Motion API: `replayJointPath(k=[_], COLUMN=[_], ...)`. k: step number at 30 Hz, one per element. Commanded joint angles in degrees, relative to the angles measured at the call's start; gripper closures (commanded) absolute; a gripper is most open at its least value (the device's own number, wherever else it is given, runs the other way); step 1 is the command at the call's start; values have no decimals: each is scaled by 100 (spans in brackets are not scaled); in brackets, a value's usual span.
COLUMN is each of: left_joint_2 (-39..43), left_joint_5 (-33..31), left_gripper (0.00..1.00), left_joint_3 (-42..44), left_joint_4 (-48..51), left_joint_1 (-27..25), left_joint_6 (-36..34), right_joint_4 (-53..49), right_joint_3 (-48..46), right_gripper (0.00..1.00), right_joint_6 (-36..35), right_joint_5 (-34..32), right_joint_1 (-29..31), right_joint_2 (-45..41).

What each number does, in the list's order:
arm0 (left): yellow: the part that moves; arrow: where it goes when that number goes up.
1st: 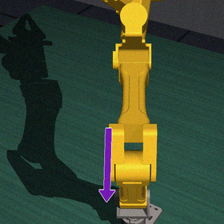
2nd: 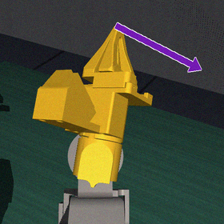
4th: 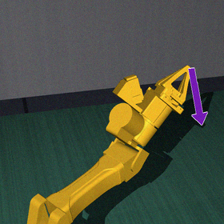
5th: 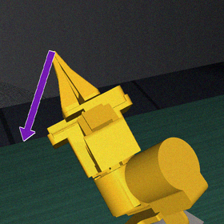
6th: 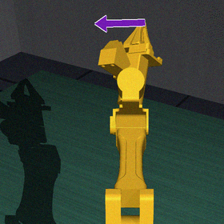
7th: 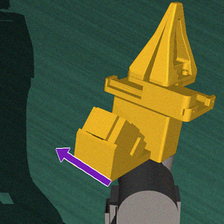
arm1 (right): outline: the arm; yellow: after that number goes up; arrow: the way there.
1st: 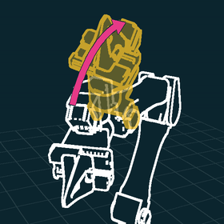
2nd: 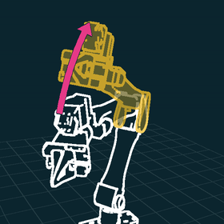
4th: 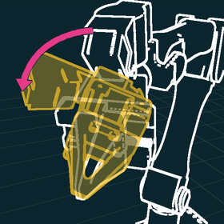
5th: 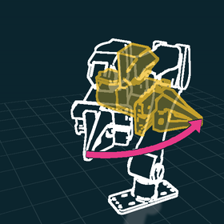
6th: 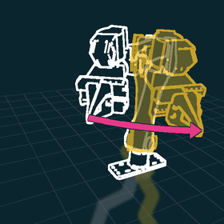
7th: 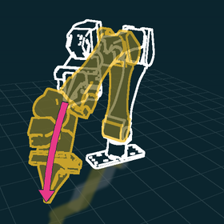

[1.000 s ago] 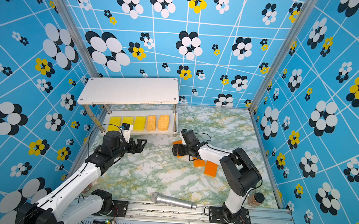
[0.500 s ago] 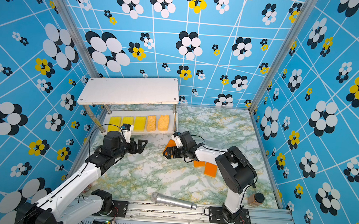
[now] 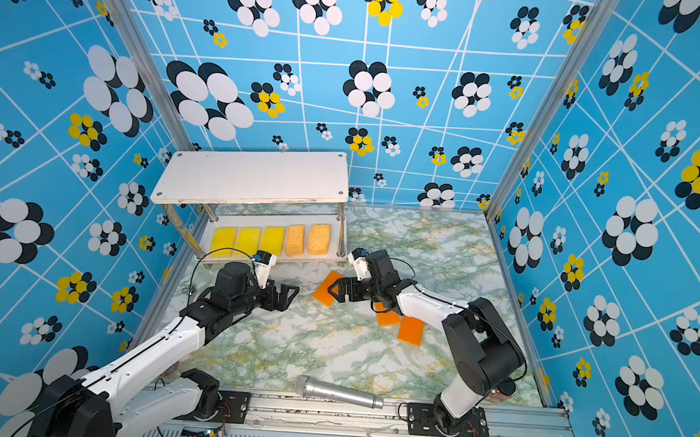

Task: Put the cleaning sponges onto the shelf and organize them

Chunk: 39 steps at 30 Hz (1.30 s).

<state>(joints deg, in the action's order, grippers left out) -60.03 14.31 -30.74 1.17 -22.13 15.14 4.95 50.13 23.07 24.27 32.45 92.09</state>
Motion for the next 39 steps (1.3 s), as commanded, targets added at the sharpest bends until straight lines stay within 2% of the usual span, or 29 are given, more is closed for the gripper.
replayJointPath(k=[1,8,13,19,23,28,39], left_joint_2=[-324,-1413,-2134,-2774,-3033,-3203,-3409], left_joint_5=[144,40,-53,-589,-537,-841,-1096], left_gripper=[1,1,1,1,1,1,1], left_joint_3=[-3,-471,-854,-1319,-1525,-1663,-1733], left_joint_4=[-305,-405,-492,-438,-440,-329,-296], left_joint_1=[-207,-824,-1065,-1489,-1522,-1522,-1531], left_joint_6=[-128,-409,-480,-725,-826,-887,-881], right_joint_4=[-413,-529,-565,-557,-583,-541,-451], right_joint_3=[-165,-452,-601,-748,-776,-876,-918], right_gripper=[1,1,1,1,1,1,1], right_joint_6=[-231,-233,-233,-228,-216,-198,-145], right_joint_5=[-266,-500,-597,-692,-722,-809,-813], right_joint_1=[-128,-394,-509,-593,-615,-623,-636], right_joint_2=[-430,-1070,-1387,-1596,-1624,-1745,-1704])
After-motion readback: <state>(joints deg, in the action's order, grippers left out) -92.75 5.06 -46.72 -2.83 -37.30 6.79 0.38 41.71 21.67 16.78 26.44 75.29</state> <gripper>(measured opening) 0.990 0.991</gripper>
